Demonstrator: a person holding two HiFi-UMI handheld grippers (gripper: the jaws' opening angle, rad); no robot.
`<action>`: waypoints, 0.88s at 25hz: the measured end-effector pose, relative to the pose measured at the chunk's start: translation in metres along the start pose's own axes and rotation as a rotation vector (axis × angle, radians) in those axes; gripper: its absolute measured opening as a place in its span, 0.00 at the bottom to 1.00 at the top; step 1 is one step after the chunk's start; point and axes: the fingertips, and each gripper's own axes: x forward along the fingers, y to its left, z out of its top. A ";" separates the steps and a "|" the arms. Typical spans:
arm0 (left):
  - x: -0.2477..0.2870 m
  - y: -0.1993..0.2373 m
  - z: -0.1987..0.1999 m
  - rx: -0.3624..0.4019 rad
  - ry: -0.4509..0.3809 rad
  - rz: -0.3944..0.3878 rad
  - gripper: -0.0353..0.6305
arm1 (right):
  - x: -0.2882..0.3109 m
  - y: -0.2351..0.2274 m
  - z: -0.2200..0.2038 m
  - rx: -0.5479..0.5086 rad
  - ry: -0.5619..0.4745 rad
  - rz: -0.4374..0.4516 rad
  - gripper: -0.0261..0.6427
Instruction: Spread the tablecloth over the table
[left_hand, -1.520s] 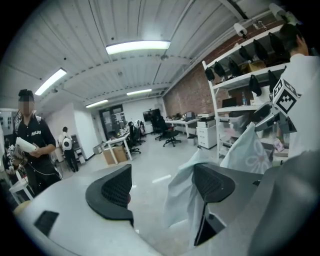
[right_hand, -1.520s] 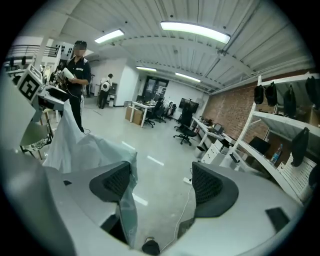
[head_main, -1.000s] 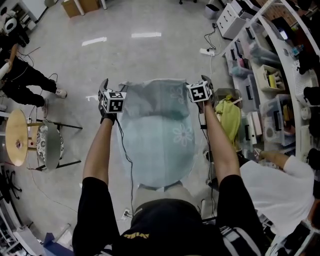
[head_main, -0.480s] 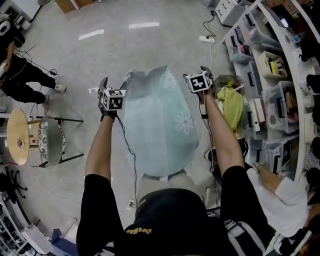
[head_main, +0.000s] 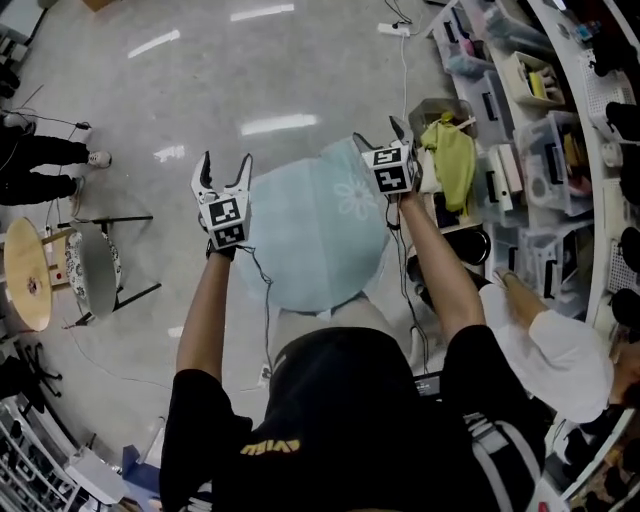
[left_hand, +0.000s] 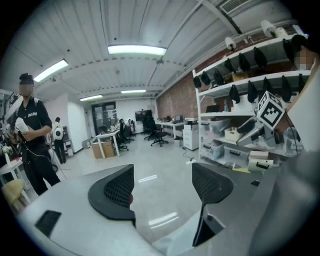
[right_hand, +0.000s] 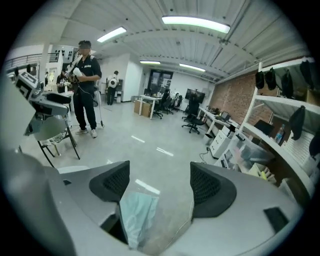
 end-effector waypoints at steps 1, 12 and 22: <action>-0.015 -0.013 -0.007 -0.002 -0.012 -0.014 0.61 | -0.012 0.004 -0.013 0.021 -0.009 0.000 0.60; -0.118 -0.097 -0.046 -0.228 -0.078 -0.029 0.09 | -0.116 0.028 -0.135 0.240 -0.048 -0.071 0.38; -0.174 -0.107 -0.006 -0.336 -0.261 -0.218 0.08 | -0.242 0.122 -0.023 0.172 -0.302 -0.117 0.04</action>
